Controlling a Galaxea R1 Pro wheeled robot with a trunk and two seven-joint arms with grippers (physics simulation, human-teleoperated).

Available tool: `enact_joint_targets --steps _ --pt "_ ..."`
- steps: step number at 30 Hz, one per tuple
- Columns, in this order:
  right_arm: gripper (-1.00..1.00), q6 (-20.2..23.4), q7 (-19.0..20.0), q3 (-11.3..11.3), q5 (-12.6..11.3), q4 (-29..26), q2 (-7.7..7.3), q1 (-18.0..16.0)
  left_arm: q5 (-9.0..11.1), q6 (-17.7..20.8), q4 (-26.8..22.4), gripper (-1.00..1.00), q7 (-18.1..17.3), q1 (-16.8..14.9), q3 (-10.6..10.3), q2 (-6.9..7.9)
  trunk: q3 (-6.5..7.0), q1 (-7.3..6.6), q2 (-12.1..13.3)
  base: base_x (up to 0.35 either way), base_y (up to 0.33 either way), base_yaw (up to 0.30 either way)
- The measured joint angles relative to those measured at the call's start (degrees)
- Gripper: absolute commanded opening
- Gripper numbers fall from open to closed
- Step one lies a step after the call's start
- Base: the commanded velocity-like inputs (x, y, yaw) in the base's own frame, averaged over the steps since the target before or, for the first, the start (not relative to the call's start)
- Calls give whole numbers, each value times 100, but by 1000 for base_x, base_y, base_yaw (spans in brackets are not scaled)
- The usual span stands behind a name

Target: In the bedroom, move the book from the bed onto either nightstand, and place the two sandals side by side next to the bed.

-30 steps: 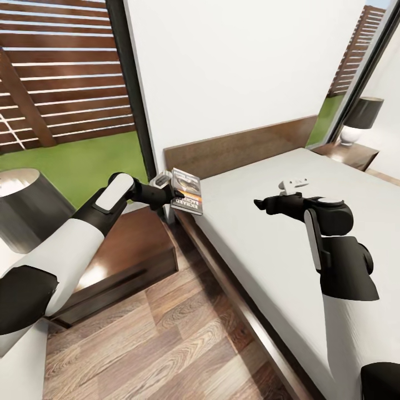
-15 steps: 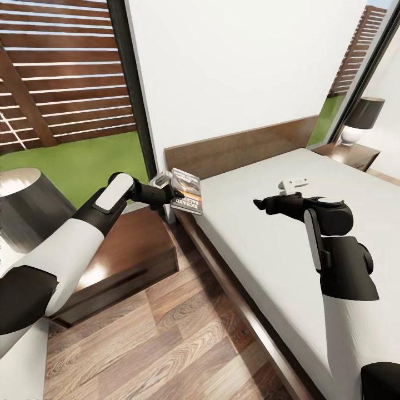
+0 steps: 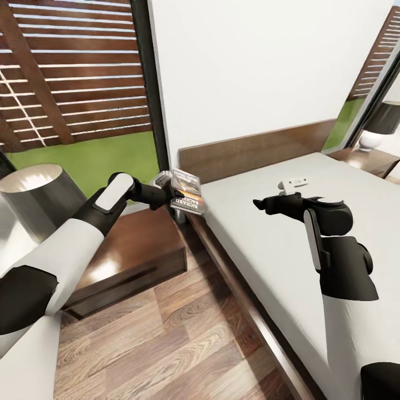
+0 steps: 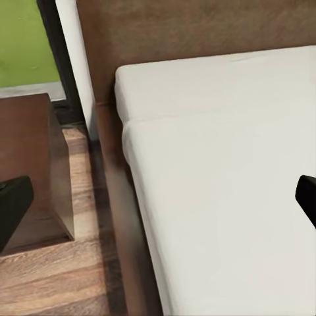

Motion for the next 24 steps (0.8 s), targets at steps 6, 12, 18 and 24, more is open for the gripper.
enact_joint_targets --steps 6,12,18,24 --pt "100 0 0 4 -7 -2 1 -1 0 0 -1 -100 0 0 0 0 -2 0 0 0 0 114" --pt "100 0 0 11 -9 1 1 -1 -1 0 -2 -100 0 0 0 -5 -27 0 0 0 0 69" --pt "100 1 0 15 -17 1 1 -1 -3 0 -1 -100 0 0 -1 -7 -70 0 0 0 0 25" --pt "100 1 0 17 -13 2 -4 -1 -3 -3 -1 -100 0 1 -1 -8 -121 0 0 0 0 9"
